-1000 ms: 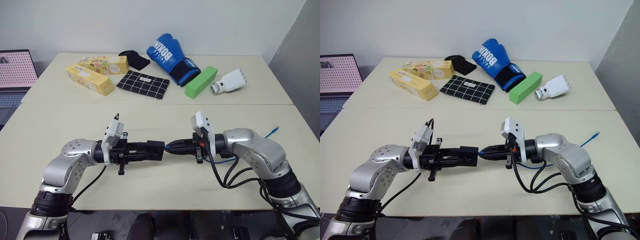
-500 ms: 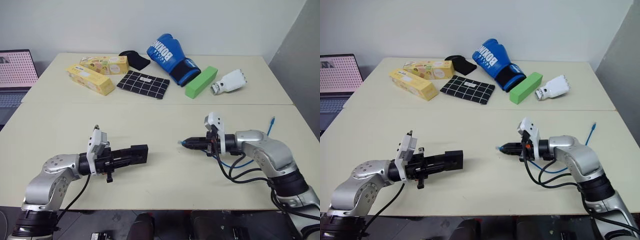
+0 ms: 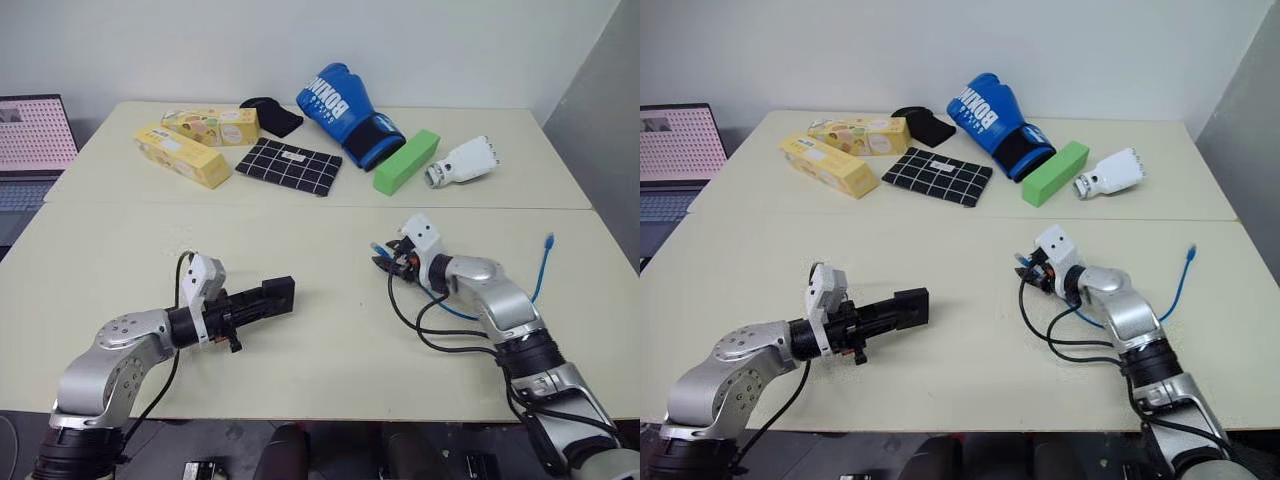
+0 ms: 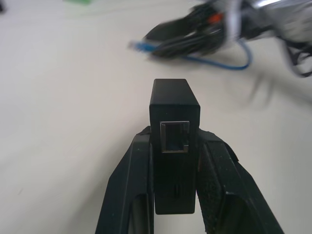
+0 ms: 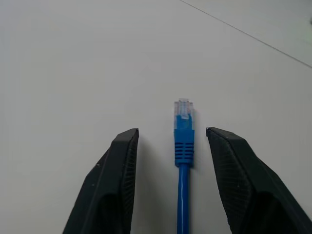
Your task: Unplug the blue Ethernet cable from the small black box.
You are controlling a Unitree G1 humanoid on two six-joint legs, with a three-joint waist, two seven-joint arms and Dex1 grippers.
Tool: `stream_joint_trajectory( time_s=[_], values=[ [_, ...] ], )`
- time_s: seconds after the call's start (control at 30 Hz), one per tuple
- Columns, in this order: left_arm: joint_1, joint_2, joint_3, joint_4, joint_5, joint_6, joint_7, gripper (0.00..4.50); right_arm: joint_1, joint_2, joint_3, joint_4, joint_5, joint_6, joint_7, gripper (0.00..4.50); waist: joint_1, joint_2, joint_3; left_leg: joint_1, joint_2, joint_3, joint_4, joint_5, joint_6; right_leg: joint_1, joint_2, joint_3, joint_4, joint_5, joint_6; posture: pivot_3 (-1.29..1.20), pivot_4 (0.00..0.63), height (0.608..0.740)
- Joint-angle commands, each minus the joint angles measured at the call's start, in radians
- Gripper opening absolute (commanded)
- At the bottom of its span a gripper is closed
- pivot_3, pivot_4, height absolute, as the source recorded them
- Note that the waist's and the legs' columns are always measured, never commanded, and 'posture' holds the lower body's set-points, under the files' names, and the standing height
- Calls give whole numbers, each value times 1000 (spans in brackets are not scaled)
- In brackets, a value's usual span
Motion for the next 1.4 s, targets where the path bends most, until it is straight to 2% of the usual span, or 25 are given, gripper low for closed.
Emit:
stream_joint_trajectory(
  time_s=[0.03, 0.1, 0.23, 0.4, 0.53, 0.67, 0.73, 0.93, 0.97, 1.17, 1.23, 1.4],
  values=[
    [-20, -63, 49, 33, 63, -114, 109, 774, -1, -90, -26, -228, 51, -6, 135, 3390, 1, 1, 1, 0, 0, 0, 0, 0, 0, 0, 0, 0, 0, 0, 0, 0, 150, 740],
    [-48, -120, 68, 86, 142, -267, 185, 774, -10, -99, -18, -296, 82, 20, 172, 3852, 0, 0, 0, 0, 0, 0, 0, 0, 0, 0, 0, 0, 0, 0, 0, 0, 150, 740],
    [-94, -214, 88, 212, 257, -507, 314, 774, -39, -69, 27, -396, 117, 75, 198, 3852, -1, 0, 0, 0, 1, 0, 0, 0, 0, 0, 1, -1, 0, 0, 0, 0, 150, 740],
    [-183, -280, 141, 500, 352, -817, 443, 774, -78, 11, 97, -408, 108, 120, 186, 3852, 1, -1, 0, 0, 0, 0, 1, 0, 0, 0, 0, -1, 1, 0, 0, 0, 150, 740],
    [-211, -301, 150, 673, 371, -934, 474, 774, -98, 38, 127, -380, 83, 121, 175, 3852, 3, -1, -1, 0, -1, 0, 1, 0, 0, 0, -2, -2, 0, 0, 0, 0, 150, 740],
    [-212, -311, 145, 745, 368, -995, 467, 774, -102, 41, 133, -375, 73, 120, 180, 3852, 2, -1, -1, -1, -2, 0, 1, 0, 0, -1, -2, -2, 0, 1, 0, 0, 150, 740],
    [-202, -319, 147, 753, 344, -993, 446, 1478, -99, 35, 135, -379, 74, 122, 184, 3870, 2, -1, -1, -1, -1, -1, 1, 0, 0, -1, -2, -2, 0, 1, 0, 0, 150, 740],
    [-161, -328, 150, 714, 311, -962, 427, 2657, -92, 27, 134, -387, 75, 130, 192, 3870, 1, -1, -1, 0, -1, -1, 1, 0, 0, 0, -2, -2, 1, 1, 0, 0, 150, 740],
    [-144, -326, 149, 688, 312, -946, 436, 3016, -90, 28, 134, -390, 75, 133, 190, 3870, 0, -1, -1, 0, -1, 0, 1, 0, 0, 0, -2, -2, 1, 1, 0, 0, 150, 740],
    [2, -293, 154, 420, 289, -793, 458, 4213, -50, 51, 120, -414, 78, 170, 135, 3870, -5, -1, -1, 0, 0, -1, 1, 0, 0, -1, -2, -1, 1, 1, 0, 0, 150, 740],
    [52, -273, 158, 320, 273, -695, 466, 4491, -28, 55, 112, -421, 75, 179, 109, 3870, -2, -1, -1, 0, 1, -2, 1, 0, 0, -1, -1, 0, 1, 1, 0, 0, 150, 740],
    [181, -119, 198, 39, 224, -397, 442, 4491, 64, 16, 25, -483, 104, 235, 59, 3870, 1, -1, -1, 0, 1, -3, 1, 0, 0, 0, -2, 0, 1, 1, 0, 0, 150, 740]
  ],
)
